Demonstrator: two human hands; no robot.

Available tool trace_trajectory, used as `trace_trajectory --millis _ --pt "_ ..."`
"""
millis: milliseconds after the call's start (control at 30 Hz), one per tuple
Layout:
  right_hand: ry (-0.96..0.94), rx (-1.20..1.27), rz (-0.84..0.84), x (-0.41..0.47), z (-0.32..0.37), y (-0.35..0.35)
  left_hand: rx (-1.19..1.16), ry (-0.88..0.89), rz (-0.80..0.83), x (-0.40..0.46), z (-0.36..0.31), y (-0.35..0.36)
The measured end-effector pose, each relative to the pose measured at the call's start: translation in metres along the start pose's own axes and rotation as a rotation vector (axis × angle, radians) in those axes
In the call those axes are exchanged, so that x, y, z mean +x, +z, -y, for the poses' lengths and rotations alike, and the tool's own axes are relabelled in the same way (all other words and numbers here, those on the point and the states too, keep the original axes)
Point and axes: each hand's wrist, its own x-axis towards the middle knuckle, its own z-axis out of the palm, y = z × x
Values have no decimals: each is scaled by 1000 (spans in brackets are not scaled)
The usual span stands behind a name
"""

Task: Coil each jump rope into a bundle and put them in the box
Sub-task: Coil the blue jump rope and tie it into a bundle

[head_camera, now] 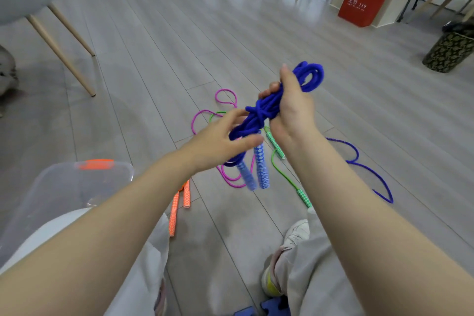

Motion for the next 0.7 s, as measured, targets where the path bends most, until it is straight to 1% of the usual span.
trace_trajectory --millis 67,167,300,400,567,600,700 --pt "22 -46 37 -4 -7 7 149 -18 -39 3 4 6" --pt "39 -115 63 -8 -12 13 189 -50 -151 9 10 7" --pt "58 -298 90 -5 -20 15 240 -82 -137 13 22 1" --pt "110 -435 135 10 -35 6 275 -147 -116 20 39 -9" --pt "310 -761 133 40 -87 -25 421 -342 -96 32 108 -17" --pt "311 -835 132 45 -99 -32 434 -383 -89 33 124 -17" --pt "223 -1041 139 61 -134 -50 448 -505 -64 34 173 -16"
